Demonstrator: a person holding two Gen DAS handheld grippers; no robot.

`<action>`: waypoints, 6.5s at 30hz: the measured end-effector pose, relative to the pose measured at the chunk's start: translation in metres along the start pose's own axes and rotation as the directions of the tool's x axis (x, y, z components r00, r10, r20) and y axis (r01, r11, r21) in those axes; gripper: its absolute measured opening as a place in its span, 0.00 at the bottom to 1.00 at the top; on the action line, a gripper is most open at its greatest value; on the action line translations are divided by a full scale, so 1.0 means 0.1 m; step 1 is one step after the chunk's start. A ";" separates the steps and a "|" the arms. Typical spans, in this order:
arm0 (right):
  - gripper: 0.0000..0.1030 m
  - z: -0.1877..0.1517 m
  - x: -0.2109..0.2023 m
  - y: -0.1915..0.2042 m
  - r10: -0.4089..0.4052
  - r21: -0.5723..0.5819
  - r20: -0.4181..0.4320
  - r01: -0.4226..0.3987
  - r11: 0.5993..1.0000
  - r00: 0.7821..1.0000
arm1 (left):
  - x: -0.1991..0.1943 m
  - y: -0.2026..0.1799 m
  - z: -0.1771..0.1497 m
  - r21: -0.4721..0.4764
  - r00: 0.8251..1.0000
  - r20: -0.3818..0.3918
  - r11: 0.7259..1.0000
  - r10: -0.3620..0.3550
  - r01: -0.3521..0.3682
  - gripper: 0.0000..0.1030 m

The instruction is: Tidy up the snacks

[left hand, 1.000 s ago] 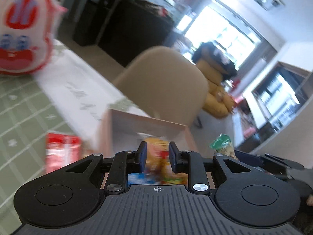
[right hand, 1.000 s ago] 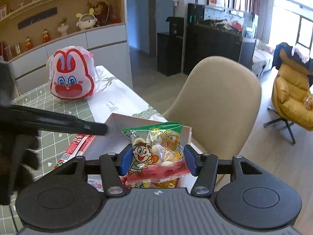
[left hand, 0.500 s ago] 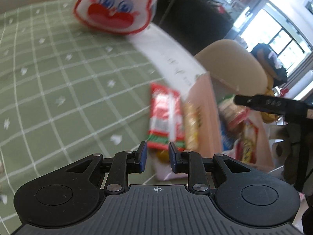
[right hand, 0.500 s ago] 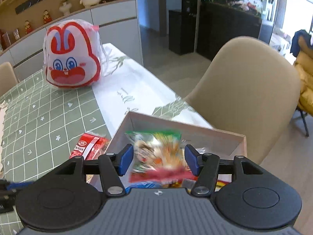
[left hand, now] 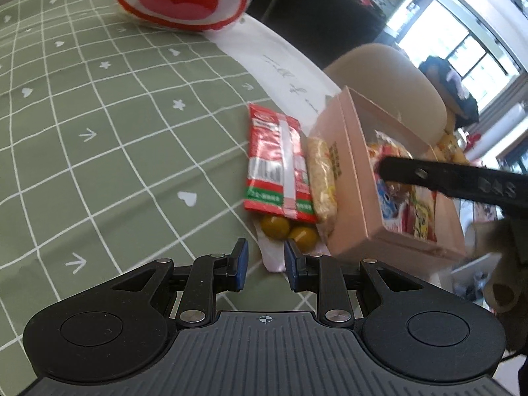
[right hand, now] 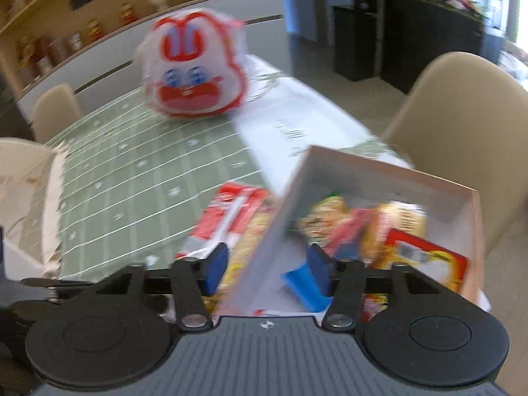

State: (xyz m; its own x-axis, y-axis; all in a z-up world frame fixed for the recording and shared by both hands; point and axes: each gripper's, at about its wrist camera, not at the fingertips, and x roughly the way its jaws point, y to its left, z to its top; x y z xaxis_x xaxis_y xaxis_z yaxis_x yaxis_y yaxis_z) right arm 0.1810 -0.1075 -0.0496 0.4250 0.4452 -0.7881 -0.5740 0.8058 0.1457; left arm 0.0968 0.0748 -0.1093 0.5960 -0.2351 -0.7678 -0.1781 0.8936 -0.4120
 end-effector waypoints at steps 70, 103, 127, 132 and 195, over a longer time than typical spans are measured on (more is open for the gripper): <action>0.67 -1.42 -0.14 0.33 -0.021 0.026 -0.007 0.021 0.999 1.000 | 0.47 -0.14 0.46 0.448 0.965 0.121 0.854 0.234 -0.263 0.33; 1.00 -1.60 -0.02 0.59 -0.042 -0.129 0.010 0.043 0.991 0.999 | 0.36 -0.17 0.03 0.446 0.998 0.034 0.893 0.051 -0.061 0.66; 0.76 0.28 1.07 0.94 -0.136 0.146 -0.075 0.146 0.978 0.988 | -0.59 0.34 -0.34 0.128 0.981 0.046 0.973 0.188 -0.192 0.65; 0.78 0.28 1.36 1.14 -0.224 0.016 -0.046 0.225 0.974 0.973 | -0.61 0.32 -0.31 0.119 0.981 0.058 0.975 0.183 -0.189 0.65; 0.45 -1.49 -1.11 0.24 0.020 -0.061 0.019 -0.018 0.998 1.000 | -0.51 -0.30 -0.60 0.202 0.989 -0.140 0.977 -0.043 0.072 0.65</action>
State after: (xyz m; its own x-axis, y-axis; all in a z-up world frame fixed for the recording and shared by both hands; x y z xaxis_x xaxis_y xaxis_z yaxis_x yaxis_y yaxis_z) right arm 0.0157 -0.1959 -0.0483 0.4272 0.4685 -0.7733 -0.6234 0.7721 0.1234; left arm 0.0246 0.0368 -0.0870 0.4872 -0.3251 -0.8105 0.0266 0.9332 -0.3583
